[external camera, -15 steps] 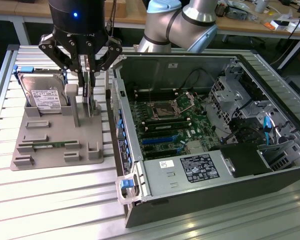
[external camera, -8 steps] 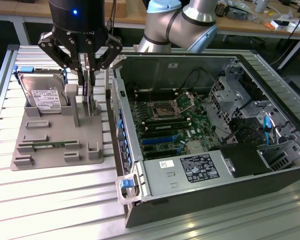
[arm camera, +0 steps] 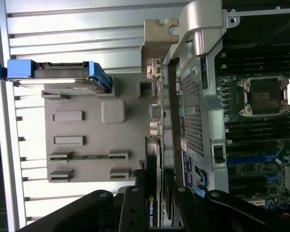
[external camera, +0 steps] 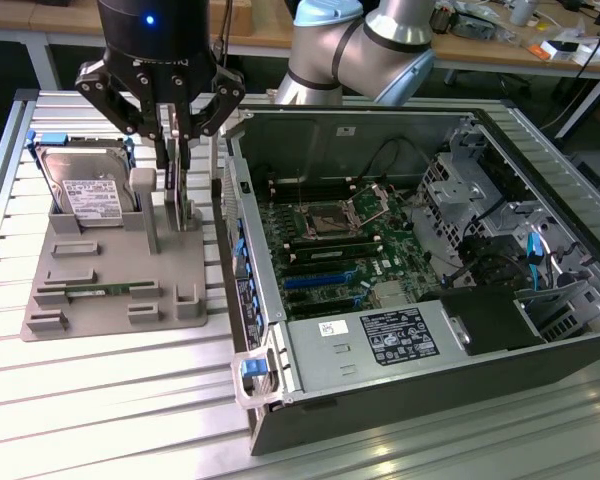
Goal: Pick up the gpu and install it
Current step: 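Pick up the gpu and move the gpu toward the slot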
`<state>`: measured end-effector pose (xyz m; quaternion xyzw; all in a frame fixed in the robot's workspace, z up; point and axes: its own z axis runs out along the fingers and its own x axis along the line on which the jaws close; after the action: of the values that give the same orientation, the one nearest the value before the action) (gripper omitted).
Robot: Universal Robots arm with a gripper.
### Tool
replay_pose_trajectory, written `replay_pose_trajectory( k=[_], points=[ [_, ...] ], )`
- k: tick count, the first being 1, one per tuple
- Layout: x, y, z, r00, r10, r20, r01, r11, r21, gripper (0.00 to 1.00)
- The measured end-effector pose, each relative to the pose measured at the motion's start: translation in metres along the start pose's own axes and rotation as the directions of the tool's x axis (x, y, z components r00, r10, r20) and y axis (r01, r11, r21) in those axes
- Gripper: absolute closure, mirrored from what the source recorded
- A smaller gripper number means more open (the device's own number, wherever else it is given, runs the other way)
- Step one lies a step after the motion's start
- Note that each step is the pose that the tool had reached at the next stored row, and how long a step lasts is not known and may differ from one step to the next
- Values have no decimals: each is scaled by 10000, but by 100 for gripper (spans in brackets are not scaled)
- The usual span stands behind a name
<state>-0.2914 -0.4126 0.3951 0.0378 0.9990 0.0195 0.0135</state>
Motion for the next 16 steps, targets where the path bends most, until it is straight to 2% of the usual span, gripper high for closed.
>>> replay_pose_trajectory(
  k=[16],
  points=[
    [-3, 5, -115, 10000, 0, -1, 0, 10000, 0, 74]
  ],
)
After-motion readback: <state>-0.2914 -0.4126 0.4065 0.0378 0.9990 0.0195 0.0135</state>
